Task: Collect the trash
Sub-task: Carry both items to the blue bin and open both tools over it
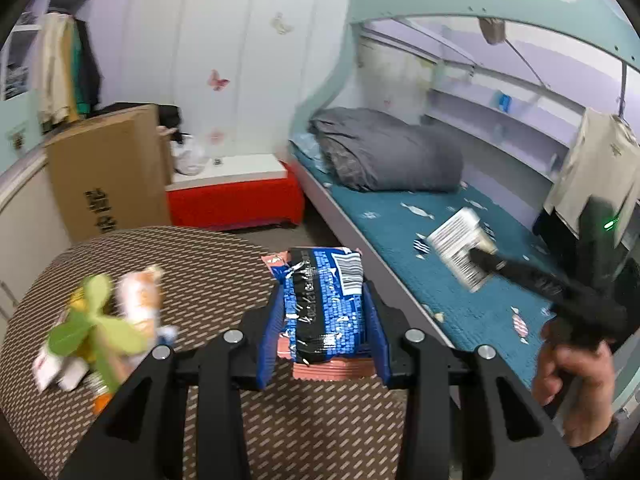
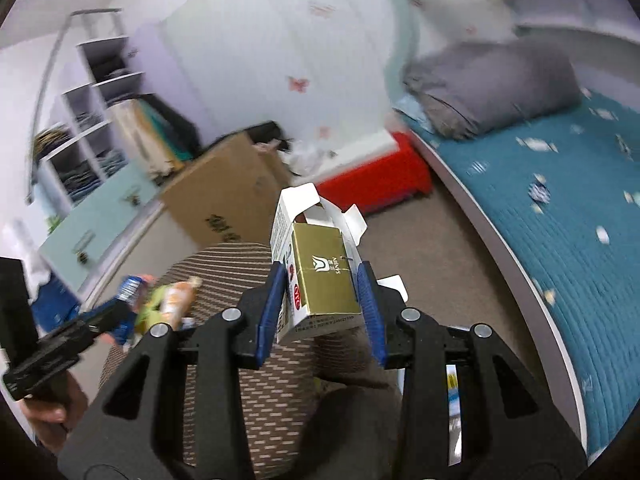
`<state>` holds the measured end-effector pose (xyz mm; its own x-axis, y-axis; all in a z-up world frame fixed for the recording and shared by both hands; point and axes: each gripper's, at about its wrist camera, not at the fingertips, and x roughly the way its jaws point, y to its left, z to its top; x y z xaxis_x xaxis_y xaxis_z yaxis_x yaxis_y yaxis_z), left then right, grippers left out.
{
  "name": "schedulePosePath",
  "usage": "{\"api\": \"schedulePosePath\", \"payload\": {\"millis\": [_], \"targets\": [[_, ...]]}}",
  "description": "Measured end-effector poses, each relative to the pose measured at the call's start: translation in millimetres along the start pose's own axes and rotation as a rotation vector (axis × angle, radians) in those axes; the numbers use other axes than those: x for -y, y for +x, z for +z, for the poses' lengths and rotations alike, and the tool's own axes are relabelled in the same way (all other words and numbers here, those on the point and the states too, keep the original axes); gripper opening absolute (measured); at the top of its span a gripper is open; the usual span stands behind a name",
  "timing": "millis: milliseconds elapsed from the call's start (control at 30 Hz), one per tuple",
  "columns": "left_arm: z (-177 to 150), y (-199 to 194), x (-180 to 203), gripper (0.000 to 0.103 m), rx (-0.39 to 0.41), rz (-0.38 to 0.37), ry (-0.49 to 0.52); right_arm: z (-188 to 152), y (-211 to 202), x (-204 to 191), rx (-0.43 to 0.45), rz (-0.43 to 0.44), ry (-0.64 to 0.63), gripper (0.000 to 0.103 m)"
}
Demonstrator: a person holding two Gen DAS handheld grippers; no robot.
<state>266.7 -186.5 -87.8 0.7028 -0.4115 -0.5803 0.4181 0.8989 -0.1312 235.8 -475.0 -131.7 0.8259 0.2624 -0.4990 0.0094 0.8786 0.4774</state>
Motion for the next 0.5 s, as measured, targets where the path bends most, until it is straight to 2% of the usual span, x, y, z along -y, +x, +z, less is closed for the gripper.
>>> {"api": "schedulePosePath", "payload": {"millis": [167, 300, 500], "targets": [[13, 66, 38, 0.038, -0.09, -0.075, 0.036, -12, 40, 52, -0.076, -0.057, 0.101, 0.037], [12, 127, 65, 0.038, -0.203, -0.115, 0.08, -21, 70, 94, -0.132, -0.088, 0.208, 0.037], [-5, 224, 92, 0.038, -0.432, -0.135, 0.128, -39, 104, 139, -0.203, -0.126, 0.334, 0.037]]}}
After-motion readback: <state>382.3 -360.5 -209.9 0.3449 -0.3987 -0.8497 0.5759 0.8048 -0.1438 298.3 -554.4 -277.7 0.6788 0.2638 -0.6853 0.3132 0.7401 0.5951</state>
